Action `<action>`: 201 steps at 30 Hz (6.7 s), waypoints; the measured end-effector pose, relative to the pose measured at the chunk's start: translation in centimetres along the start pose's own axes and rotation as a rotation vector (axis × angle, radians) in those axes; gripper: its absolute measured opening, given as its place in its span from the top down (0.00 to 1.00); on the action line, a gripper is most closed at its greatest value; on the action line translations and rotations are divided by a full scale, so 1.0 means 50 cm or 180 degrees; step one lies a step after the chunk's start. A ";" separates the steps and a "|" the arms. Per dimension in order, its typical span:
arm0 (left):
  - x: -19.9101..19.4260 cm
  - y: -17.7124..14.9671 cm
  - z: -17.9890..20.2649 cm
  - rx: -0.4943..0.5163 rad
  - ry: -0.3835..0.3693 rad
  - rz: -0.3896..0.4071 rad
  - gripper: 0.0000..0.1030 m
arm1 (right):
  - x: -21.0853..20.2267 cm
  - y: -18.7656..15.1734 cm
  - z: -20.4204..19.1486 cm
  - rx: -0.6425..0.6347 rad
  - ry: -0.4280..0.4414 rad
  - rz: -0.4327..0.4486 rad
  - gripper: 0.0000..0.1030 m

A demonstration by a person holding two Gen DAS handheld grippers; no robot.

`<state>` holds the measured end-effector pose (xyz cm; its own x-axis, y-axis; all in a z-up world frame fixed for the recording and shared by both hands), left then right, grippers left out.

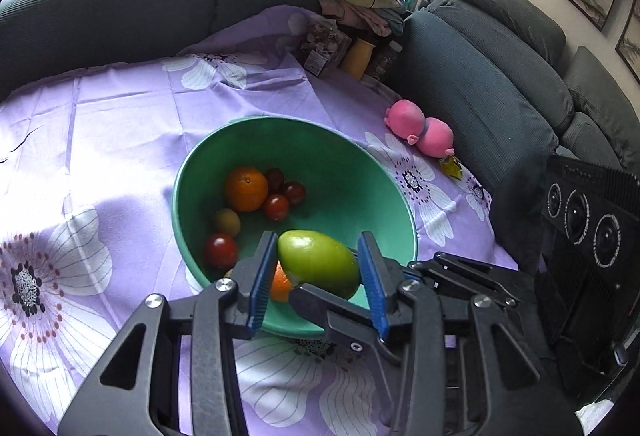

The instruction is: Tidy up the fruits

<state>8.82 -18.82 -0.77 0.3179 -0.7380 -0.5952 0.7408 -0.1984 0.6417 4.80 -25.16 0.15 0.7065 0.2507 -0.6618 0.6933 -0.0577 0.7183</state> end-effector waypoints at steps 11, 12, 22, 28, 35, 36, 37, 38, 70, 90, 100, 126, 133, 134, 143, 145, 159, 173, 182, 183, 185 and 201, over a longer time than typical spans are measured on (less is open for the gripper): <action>0.043 0.002 -0.014 -0.0071 -0.0064 -0.0125 0.60 | 0.032 -0.003 0.034 0.0099 -0.0050 -0.0132 0.64; 0.045 0.002 -0.014 -0.0075 -0.0067 -0.0134 0.60 | 0.034 -0.003 0.036 0.0101 -0.0053 -0.0143 0.64; 0.060 -0.001 -0.018 -0.0104 -0.0087 -0.0181 0.60 | 0.044 -0.007 0.044 0.0108 -0.0100 -0.0221 0.64; 0.068 -0.002 -0.018 -0.0112 -0.0087 -0.0203 0.60 | 0.048 -0.008 0.046 0.0114 -0.0114 -0.0255 0.64; 0.069 -0.002 -0.018 -0.0113 -0.0086 -0.0203 0.60 | 0.050 -0.009 0.048 0.0112 -0.0121 -0.0265 0.64; 0.068 -0.002 -0.019 -0.0113 -0.0085 -0.0204 0.60 | 0.051 -0.008 0.048 0.0113 -0.0117 -0.0265 0.64; 0.068 -0.002 -0.019 -0.0116 -0.0087 -0.0203 0.60 | 0.051 -0.008 0.047 0.0113 -0.0118 -0.0266 0.64; 0.068 -0.002 -0.019 -0.0116 -0.0088 -0.0204 0.60 | 0.051 -0.008 0.047 0.0112 -0.0120 -0.0267 0.64; 0.087 0.021 -0.032 -0.0217 -0.0060 -0.0268 0.60 | 0.072 0.015 0.060 0.0132 -0.0103 -0.0357 0.64; 0.100 0.033 -0.038 -0.0278 -0.0010 -0.0370 0.60 | 0.091 0.025 0.070 0.0126 -0.0111 -0.0477 0.64; 0.108 0.035 -0.037 -0.0304 0.0037 -0.0435 0.60 | 0.096 0.027 0.069 0.0074 -0.0138 -0.0559 0.64; 0.126 0.037 -0.040 -0.0356 0.0118 -0.0598 0.60 | 0.107 0.028 0.069 0.0056 -0.0167 -0.0780 0.64; 0.130 0.038 -0.042 -0.0362 0.0143 -0.0626 0.60 | 0.113 0.030 0.072 0.0069 -0.0163 -0.0819 0.64; 0.131 0.038 -0.042 -0.0361 0.0147 -0.0632 0.60 | 0.114 0.030 0.073 0.0075 -0.0164 -0.0827 0.64; 0.138 0.037 -0.042 -0.0360 0.0185 -0.0692 0.60 | 0.121 0.028 0.077 0.0085 -0.0180 -0.0878 0.64; 0.140 0.036 -0.041 -0.0361 0.0201 -0.0699 0.60 | 0.123 0.025 0.078 0.0090 -0.0182 -0.0892 0.64; 0.150 0.033 -0.037 -0.0347 0.0271 -0.0755 0.60 | 0.130 0.018 0.084 0.0152 -0.0176 -0.0959 0.64; 0.150 0.034 -0.036 -0.0329 0.0369 -0.0751 0.60 | 0.125 0.016 0.080 0.0117 -0.0246 -0.0961 0.64; 0.132 0.036 -0.031 -0.0230 0.0545 -0.0711 0.38 | 0.105 0.018 0.076 0.0047 -0.0323 -0.0895 0.64; 0.128 0.037 -0.029 -0.0219 0.0571 -0.0692 0.36 | 0.101 0.018 0.075 0.0020 -0.0338 -0.0879 0.64; 0.117 0.038 -0.025 -0.0185 0.0628 -0.0661 0.30 | 0.090 0.018 0.071 -0.0031 -0.0371 -0.0852 0.64; -0.044 0.049 0.001 0.0020 0.1454 -0.0142 0.01 | -0.013 0.021 0.064 -0.0284 -0.0659 -0.0462 0.19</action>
<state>9.89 -17.73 2.13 0.5151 -0.3689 -0.7736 0.7565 -0.2285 0.6127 5.53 -28.46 0.65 0.6211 0.0466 -0.7824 0.7807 0.0520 0.6228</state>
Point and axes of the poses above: each gripper's, at about its wrist camera, not at the fingertips, and x roughly the way its jaws point, z to its right, y to its top, the point moved 5 cm from there along x, roughly the way its jaws point, and after that the axes turned 8 degrees about -y, right-handed, at the moved point
